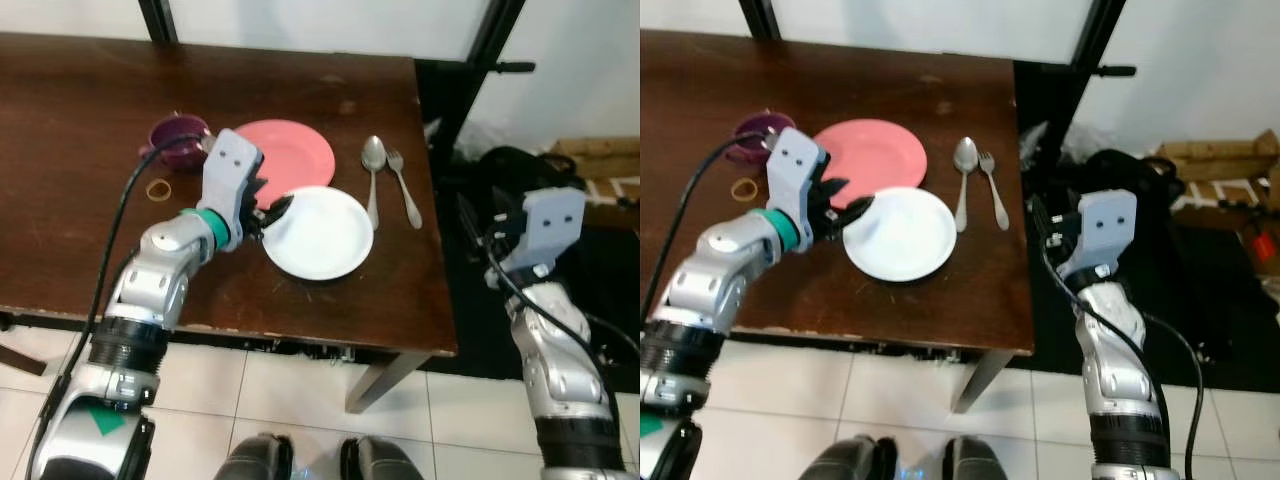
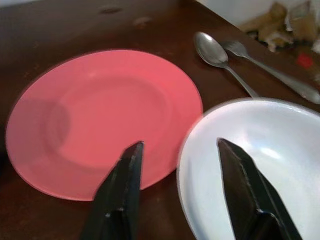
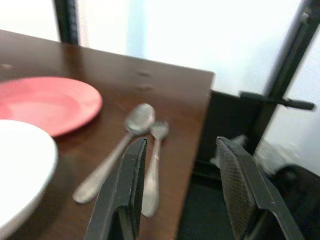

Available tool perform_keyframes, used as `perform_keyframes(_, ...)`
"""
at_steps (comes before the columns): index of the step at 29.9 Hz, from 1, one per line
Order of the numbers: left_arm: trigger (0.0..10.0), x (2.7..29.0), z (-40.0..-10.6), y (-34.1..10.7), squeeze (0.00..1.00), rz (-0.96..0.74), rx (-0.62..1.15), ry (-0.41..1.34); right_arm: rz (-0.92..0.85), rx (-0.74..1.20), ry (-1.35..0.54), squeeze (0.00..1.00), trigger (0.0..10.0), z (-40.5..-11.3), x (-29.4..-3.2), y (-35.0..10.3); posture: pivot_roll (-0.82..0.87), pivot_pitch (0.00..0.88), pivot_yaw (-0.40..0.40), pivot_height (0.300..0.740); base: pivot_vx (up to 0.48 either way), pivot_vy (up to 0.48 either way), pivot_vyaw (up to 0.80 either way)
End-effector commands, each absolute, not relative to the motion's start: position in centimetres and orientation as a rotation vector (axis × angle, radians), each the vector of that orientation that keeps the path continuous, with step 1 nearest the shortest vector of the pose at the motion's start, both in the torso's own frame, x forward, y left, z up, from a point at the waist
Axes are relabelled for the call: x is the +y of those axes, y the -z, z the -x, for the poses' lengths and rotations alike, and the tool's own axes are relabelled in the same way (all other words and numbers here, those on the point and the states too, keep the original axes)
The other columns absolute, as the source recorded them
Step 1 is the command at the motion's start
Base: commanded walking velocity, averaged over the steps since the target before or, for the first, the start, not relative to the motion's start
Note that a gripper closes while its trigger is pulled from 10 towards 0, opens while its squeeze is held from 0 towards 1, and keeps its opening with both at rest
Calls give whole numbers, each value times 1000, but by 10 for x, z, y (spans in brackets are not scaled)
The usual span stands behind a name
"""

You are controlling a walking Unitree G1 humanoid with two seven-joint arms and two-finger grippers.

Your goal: Setting the table

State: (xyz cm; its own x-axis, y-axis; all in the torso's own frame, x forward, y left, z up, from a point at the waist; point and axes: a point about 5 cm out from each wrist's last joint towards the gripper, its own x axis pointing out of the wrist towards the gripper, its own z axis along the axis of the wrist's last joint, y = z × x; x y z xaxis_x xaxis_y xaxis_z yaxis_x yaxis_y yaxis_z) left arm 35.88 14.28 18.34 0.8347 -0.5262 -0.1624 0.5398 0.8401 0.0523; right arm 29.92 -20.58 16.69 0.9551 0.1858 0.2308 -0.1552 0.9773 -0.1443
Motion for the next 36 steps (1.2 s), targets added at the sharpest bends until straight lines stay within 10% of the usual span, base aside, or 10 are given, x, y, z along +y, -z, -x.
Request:
perform_keyframes(1,10000,147,-358,-176,0,-31,218,578,117,-256,-203,0,10000,-298,-203,-171,10,0,59,740,0,0,0)
perform_keyframes(12,10000,148,-354,-170,0,9,333,673,101,-280,-256,0,10000,-300,-189,-178,13,0,62,740,0,0,0)
perform_keyframes(13,10000,147,-355,-169,1000,13,348,661,98,-276,-257,0,10000,-300,-188,-177,13,0,64,740,0,0,0)
perform_keyframes(24,10000,149,-363,-162,1000,15,407,593,86,-253,-262,0,10000,-298,-187,-172,12,0,63,740,0,0,0)
perform_keyframes(25,10000,147,-364,-160,0,25,418,598,84,-251,-263,0,10000,-298,-187,-172,8,0,65,740,0,0,0)
perform_keyframes(34,10000,137,-368,-150,0,97,481,621,78,-245,-264,0,10000,-297,-186,-171,2,0,74,740,0,0,0)
perform_keyframes(35,9294,135,-369,-149,0,110,489,623,76,-243,-262,0,10000,-296,-185,-170,0,4,79,740,0,0,0)
perform_keyframes(36,4784,133,-370,-149,0,123,494,625,74,-240,-259,0,10000,-295,-185,-169,-1,7,82,740,0,0,0)
